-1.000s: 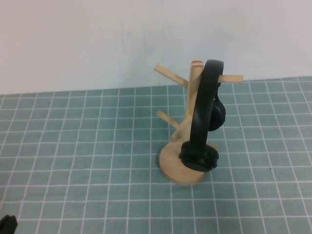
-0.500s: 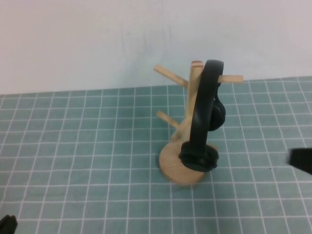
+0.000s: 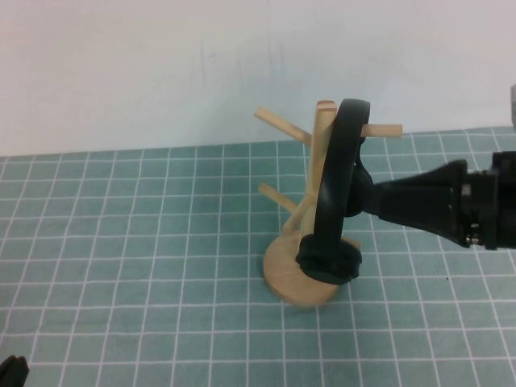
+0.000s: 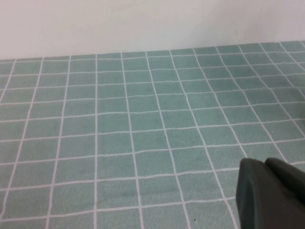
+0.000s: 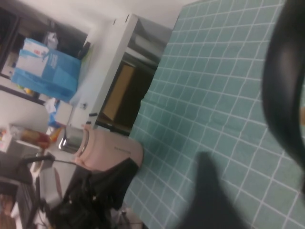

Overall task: Take out the headphones from the headphone stand
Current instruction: Pick up the headphones from the headphone stand

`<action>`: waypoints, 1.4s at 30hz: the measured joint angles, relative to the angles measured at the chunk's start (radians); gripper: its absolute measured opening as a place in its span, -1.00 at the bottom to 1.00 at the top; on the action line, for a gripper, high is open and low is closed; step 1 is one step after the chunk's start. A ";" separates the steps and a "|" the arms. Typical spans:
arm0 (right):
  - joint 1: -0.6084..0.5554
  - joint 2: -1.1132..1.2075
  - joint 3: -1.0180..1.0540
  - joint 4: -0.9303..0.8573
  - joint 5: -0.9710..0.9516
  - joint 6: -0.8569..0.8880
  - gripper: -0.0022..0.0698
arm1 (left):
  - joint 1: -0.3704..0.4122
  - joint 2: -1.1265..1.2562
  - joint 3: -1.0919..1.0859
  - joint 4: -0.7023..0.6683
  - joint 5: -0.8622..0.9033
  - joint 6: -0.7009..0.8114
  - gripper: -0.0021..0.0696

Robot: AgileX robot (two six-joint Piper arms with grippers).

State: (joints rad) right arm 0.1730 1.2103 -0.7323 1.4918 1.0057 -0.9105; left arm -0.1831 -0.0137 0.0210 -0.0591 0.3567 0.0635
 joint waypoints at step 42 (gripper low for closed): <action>0.091 0.264 -0.104 0.182 -0.023 -0.117 0.54 | 0.000 0.000 0.000 0.000 0.000 0.000 -0.96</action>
State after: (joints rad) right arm 0.2640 1.4747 -0.8364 1.6734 0.9831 -1.0279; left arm -0.1831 -0.0137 0.0210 -0.0591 0.3567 0.0635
